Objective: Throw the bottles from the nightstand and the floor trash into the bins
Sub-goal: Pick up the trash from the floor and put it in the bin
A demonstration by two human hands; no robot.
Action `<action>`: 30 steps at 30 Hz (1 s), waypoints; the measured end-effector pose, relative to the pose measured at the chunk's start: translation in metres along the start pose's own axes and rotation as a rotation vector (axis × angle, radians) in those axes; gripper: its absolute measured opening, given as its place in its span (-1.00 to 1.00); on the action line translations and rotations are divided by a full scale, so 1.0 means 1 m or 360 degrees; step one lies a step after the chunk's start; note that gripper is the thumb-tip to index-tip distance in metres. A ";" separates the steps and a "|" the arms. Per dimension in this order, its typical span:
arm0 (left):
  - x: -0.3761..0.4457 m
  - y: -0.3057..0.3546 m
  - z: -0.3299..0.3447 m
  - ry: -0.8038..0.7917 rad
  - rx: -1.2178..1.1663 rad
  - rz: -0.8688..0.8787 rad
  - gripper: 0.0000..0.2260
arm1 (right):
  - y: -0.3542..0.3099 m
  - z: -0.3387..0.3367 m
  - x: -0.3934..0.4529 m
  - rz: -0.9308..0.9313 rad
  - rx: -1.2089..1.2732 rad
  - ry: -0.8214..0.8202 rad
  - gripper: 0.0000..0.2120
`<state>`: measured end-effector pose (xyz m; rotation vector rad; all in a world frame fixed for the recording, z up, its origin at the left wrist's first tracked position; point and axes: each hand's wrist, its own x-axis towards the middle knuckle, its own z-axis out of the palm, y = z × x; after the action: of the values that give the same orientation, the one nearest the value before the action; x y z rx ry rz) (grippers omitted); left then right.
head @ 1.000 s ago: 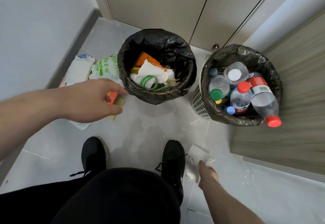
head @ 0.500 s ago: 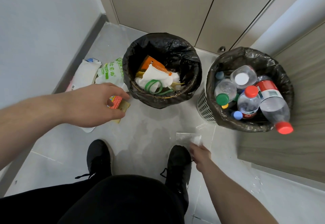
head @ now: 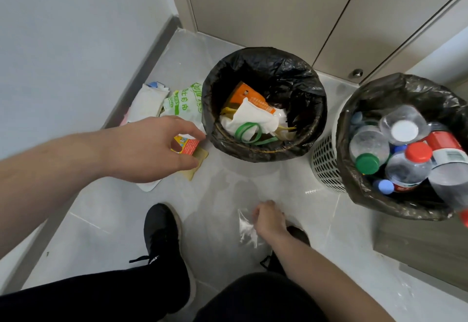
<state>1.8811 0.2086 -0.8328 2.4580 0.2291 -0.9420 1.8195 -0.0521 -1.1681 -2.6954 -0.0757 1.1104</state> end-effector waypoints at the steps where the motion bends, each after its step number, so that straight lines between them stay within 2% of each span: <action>1: 0.000 -0.001 0.000 -0.0003 -0.0012 -0.0013 -0.62 | -0.002 0.005 -0.002 -0.0046 -0.0043 0.0015 -0.82; 4: 0.001 -0.008 0.000 -0.0026 -0.0008 -0.0047 -0.61 | -0.002 0.006 -0.003 -0.0130 -0.0044 -0.0030 -0.83; 7: 0.003 -0.020 -0.003 -0.0087 0.0077 -0.0099 -0.60 | -0.002 -0.009 -0.004 -0.0285 0.0032 -0.0199 -0.90; 9: 0.003 -0.028 -0.007 -0.0112 0.0068 -0.0172 -0.58 | -0.007 -0.026 -0.011 -0.0420 0.0090 -0.0329 -0.83; 11: 0.005 -0.036 -0.010 -0.0077 0.0046 -0.0247 -0.55 | -0.020 -0.057 -0.029 -0.0510 0.0167 -0.0346 -0.81; 14: 0.008 -0.053 -0.011 -0.0052 0.0016 -0.0337 -0.53 | -0.052 -0.118 -0.060 -0.0648 0.0287 -0.0185 -0.76; 19: 0.013 -0.082 -0.006 -0.0017 -0.0025 -0.0497 -0.52 | -0.105 -0.248 -0.115 -0.0901 0.0632 0.0327 -0.66; 21: 0.017 -0.089 -0.001 -0.0024 0.0019 -0.0553 -0.52 | -0.117 -0.290 -0.122 -0.0877 0.0713 0.0483 -0.71; 23: 0.022 -0.094 0.005 -0.0010 0.0146 -0.0555 -0.56 | -0.126 -0.324 -0.118 -0.0806 0.0766 0.0680 -0.86; 26: 0.036 -0.093 0.014 -0.0014 0.0391 -0.0511 -0.59 | -0.130 -0.355 -0.103 -0.0587 0.0773 0.0916 -0.95; 28: 0.052 -0.090 0.020 -0.0013 0.0466 -0.0457 -0.56 | -0.128 -0.358 -0.092 -0.0431 0.0787 0.0939 -0.79; 30: 0.072 -0.086 0.024 0.0003 0.0516 -0.0380 -0.58 | -0.126 -0.346 -0.084 -0.0302 0.0742 0.0841 -0.48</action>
<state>1.8931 0.2692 -0.9293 2.7718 0.4065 -1.1543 2.0072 -0.0056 -0.8432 -2.3955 0.0154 0.2884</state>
